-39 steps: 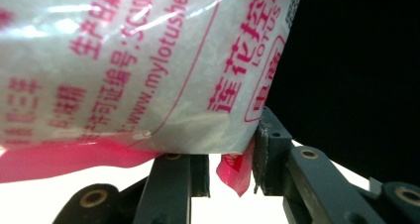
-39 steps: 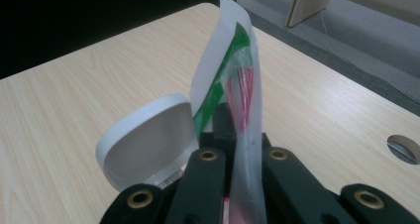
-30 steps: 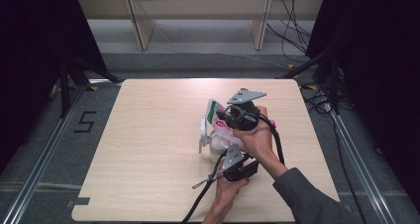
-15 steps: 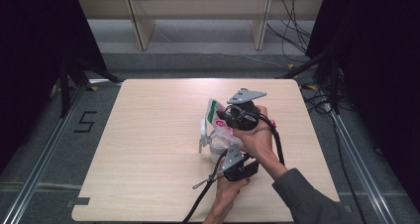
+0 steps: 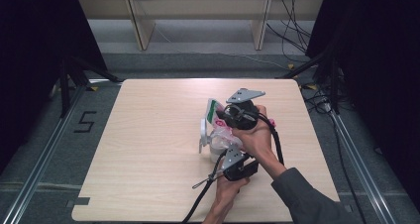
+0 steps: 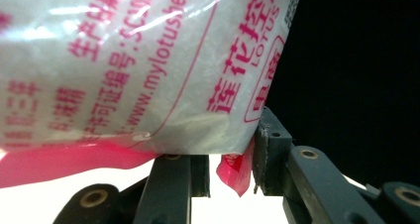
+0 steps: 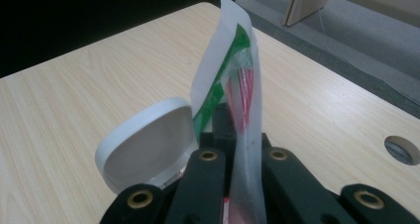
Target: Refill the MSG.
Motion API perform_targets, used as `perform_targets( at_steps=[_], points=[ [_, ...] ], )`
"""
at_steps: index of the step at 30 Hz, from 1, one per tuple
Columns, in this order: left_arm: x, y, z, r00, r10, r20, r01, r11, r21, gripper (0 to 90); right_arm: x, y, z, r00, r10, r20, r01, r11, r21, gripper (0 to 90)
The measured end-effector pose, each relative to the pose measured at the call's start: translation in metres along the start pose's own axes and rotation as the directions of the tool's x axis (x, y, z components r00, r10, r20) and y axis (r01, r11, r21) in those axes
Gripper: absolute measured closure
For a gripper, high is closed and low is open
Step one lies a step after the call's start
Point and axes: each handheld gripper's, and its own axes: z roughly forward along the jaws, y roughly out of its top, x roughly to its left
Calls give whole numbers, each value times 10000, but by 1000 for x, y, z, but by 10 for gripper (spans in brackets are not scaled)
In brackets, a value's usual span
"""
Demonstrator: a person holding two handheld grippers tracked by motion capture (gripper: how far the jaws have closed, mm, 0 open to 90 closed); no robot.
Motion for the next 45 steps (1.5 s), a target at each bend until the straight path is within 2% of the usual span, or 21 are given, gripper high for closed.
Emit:
perform_targets(
  at_steps=[1,5,7,11,14,15,21,22,23,24,26,28,30,31,32,34,37,38,41,44,45],
  points=[
    [0,0,-1,10000,25,-22,-25,10000,50,714,-1,1,-1,9999,-103,-81,104,9998,171,900],
    [0,0,0,10000,-12,-3,12,10000,-16,714,1,1,0,9999,-103,33,103,9999,58,900],
    [-1,0,0,10000,2,2,-2,10000,10,714,2,1,0,10000,62,17,-62,9998,205,900],
    [-1,0,1,10000,-30,44,30,10000,-51,713,0,2,-2,10000,-44,-12,45,9995,316,900],
    [-1,0,0,10000,-2,-44,2,10000,87,713,1,1,-2,9999,93,-39,-92,9993,368,900],
    [-1,0,0,10000,-39,7,39,10000,9,714,1,0,-1,10000,48,45,-49,9997,227,900],
    [1,-1,1,9999,-88,90,88,9999,-82,714,1,1,0,10000,19,78,-21,9997,235,900],
    [1,-1,1,9999,-109,60,109,9999,-98,714,1,1,1,9998,-179,59,177,9996,200,900],
    [1,-1,1,9999,-109,60,109,9999,-98,715,1,2,-1,10000,-24,20,24,9993,383,900],
    [1,-1,1,9999,-72,108,73,10000,-33,715,1,2,0,9999,-143,43,141,9991,389,900],
    [1,-1,1,9999,-78,114,79,10000,-32,714,1,1,1,9999,-11,106,8,9995,302,900],
    [1,-1,2,9998,-130,157,131,9999,-87,715,2,1,0,10000,-29,43,27,9989,473,900],
    [0,-1,1,9998,-118,188,119,9999,-65,714,2,1,2,9994,-317,121,312,9988,387,900],
    [0,0,0,9999,-66,136,66,10000,-29,714,1,2,0,9999,-104,7,104,9987,493,900],
    [0,0,1,9998,-93,173,94,9999,-72,714,0,2,1,9999,-135,101,133,9996,250,900],
    [0,-1,1,9998,-120,153,121,9999,-64,715,1,2,0,10000,-81,19,80,9990,442,900],
    [1,-1,1,9998,-135,115,135,9999,-32,715,1,1,3,9996,-269,119,264,9988,416,900],
    [1,-1,1,9999,-104,85,104,9999,-32,715,2,1,3,9999,-98,124,93,9992,395,900],
    [1,-1,1,9999,-70,145,70,10000,-16,714,2,2,1,9999,-143,65,139,9985,530,900],
    [1,-1,1,9998,-136,146,137,9999,-68,715,1,1,3,9995,-284,146,279,9991,324,900],
    [0,-1,1,9998,-147,108,147,9999,-65,714,1,1,3,9995,-298,106,293,9987,419,900]
  ],
)
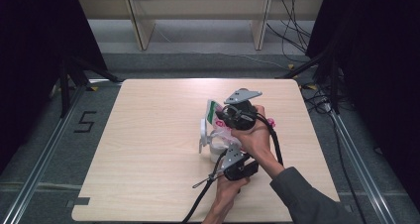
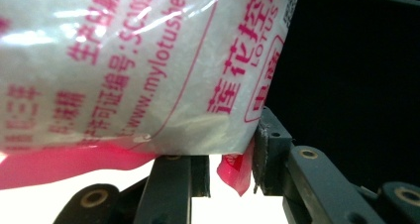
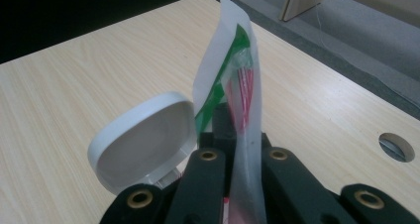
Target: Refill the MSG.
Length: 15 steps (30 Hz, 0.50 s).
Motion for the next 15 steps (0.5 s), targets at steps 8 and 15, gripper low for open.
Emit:
perform_targets(
  at_steps=[8,15],
  points=[
    [0,1,-1,10000,25,33,-25,10000,-27,714,0,1,0,9997,233,-52,-233,9997,59,900],
    [1,1,-1,9999,92,63,-92,10000,-26,715,0,2,-1,10000,80,-3,-80,9999,-112,900]
  ],
)
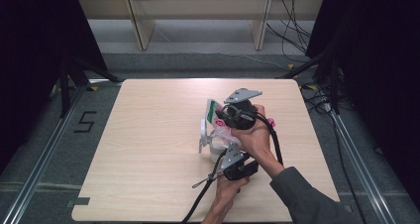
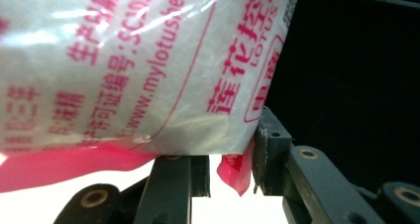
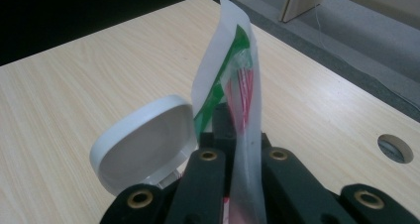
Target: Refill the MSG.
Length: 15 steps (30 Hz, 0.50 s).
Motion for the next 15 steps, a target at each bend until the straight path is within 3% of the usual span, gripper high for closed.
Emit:
perform_targets(
  at_steps=[2,3,4,5,8,11,12,13,15],
  points=[
    [1,-1,1,10000,-62,69,63,10000,-74,716,-1,0,1,9999,-122,105,123,9999,-69,900],
    [-2,-1,3,9986,-492,214,501,9978,-431,716,0,0,-1,9999,155,16,-156,9998,150,900],
    [1,0,0,10000,-12,0,12,10000,-2,716,0,0,-1,9999,159,41,-160,9997,192,900],
    [1,0,0,10000,-31,11,31,10000,-40,715,0,0,0,9997,218,76,-217,9997,-67,900],
    [2,0,1,9998,-131,181,136,9996,-259,716,-1,1,-3,9999,111,-7,-111,9999,-65,900],
    [2,2,-1,9999,-51,93,52,9999,-150,716,-1,2,-3,10000,18,31,-17,9998,-198,900],
    [-1,2,1,9991,-353,219,361,9986,-386,716,0,2,-3,9998,184,67,-182,9995,-244,900],
    [2,1,0,9999,-90,87,91,9998,-176,716,-1,2,-3,9999,105,91,-103,9996,-275,900],
    [1,1,0,9999,-105,63,105,9999,-95,716,0,2,-1,9998,177,133,-175,9997,-161,900]
  ],
)
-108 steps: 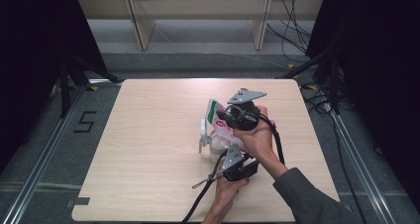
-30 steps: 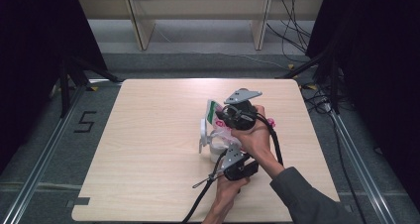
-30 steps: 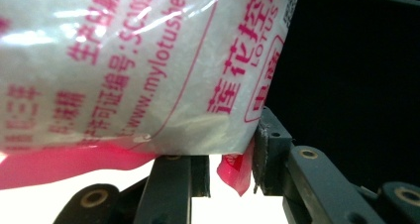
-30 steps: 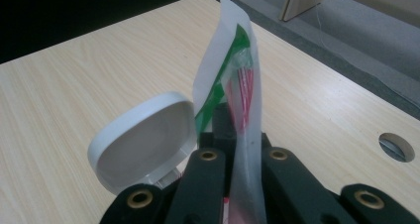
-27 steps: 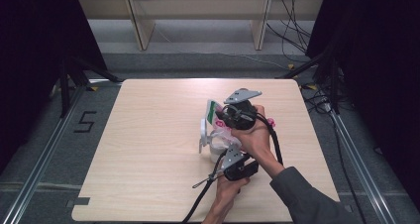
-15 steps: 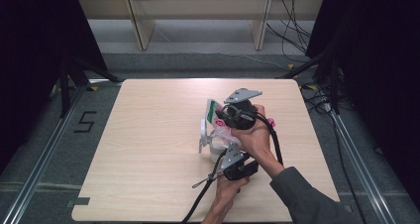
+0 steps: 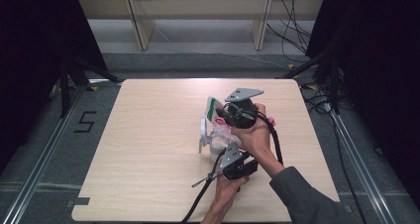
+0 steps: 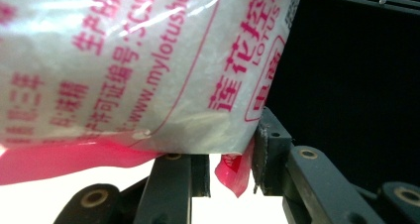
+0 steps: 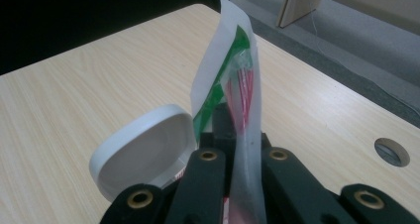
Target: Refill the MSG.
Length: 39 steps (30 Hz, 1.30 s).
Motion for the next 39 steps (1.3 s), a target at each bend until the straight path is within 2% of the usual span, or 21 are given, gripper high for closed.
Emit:
perform_targets(
  at_steps=[2,5,7,8,9,10,12,13,14,15,18,20,21,22,27,28,29,30,34,36,39],
  points=[
    [0,-1,0,10000,-70,-15,70,10000,14,715,-1,0,1,9999,-134,-70,136,9995,273,900],
    [0,-1,1,10000,-89,1,89,10000,-33,716,0,-1,4,10000,25,7,-25,9997,238,900],
    [1,0,0,10000,-2,52,2,10000,-77,716,-2,0,3,9997,-242,-88,244,9994,238,900],
    [1,0,0,10000,-2,52,2,10000,-77,716,0,0,2,10000,40,-65,-38,9997,233,900],
    [1,-1,1,9999,-14,148,17,9998,-198,716,0,0,2,10000,40,-65,-38,9997,233,900],
    [1,0,1,10000,-41,20,41,10000,-43,716,-2,1,3,9999,-131,-25,132,9997,182,900],
    [1,-1,1,10000,-51,20,51,10000,-7,716,0,0,4,10000,20,70,-21,9999,165,900],
    [0,0,0,10000,23,-26,-23,10000,27,715,-1,0,5,9998,-204,-42,205,9993,322,900],
    [0,0,0,10000,23,-26,-23,10000,27,715,1,0,4,9999,142,34,-143,9997,212,900],
    [1,0,0,10000,5,-48,-5,10000,-39,716,-2,0,3,9999,-95,-89,97,9997,214,900],
    [-1,-1,0,9996,254,-105,-254,9997,55,716,0,0,4,10000,-27,-66,29,9995,317,900],
    [-1,-1,0,9996,276,-113,-276,9996,54,716,1,-1,4,9999,-126,11,125,9993,361,900],
    [-3,-1,2,10000,-64,-35,64,9997,-224,717,0,-1,3,10000,-54,-61,56,9994,342,900],
    [-1,-1,0,9996,262,-120,-261,9996,61,717,0,-1,3,10000,54,-40,-53,9996,261,900],
    [-1,-1,1,9996,250,-100,-250,9997,35,718,0,-1,5,10000,-88,-31,89,9994,340,900],
    [-1,-1,0,9996,260,-96,-260,9996,52,718,0,-1,6,9996,-279,19,278,9992,287,900],
    [-1,-1,0,9994,334,-81,-334,9994,23,718,0,-1,6,9996,-270,-10,270,9991,340,900],
    [-1,0,-1,9983,550,-189,-546,9983,210,718,0,-1,5,9998,-187,-72,190,9992,362,900],
    [0,-1,1,9989,453,-96,-453,9990,30,718,1,-1,5,9999,-122,-50,124,9990,434,900],
    [-1,0,-1,9983,544,-204,-541,9984,179,718,1,-1,6,10000,-85,-35,87,9993,375,900],
    [0,-1,0,9989,435,-154,-433,9990,108,719,0,-1,5,10000,-58,-31,59,9996,280,900]
  ],
)
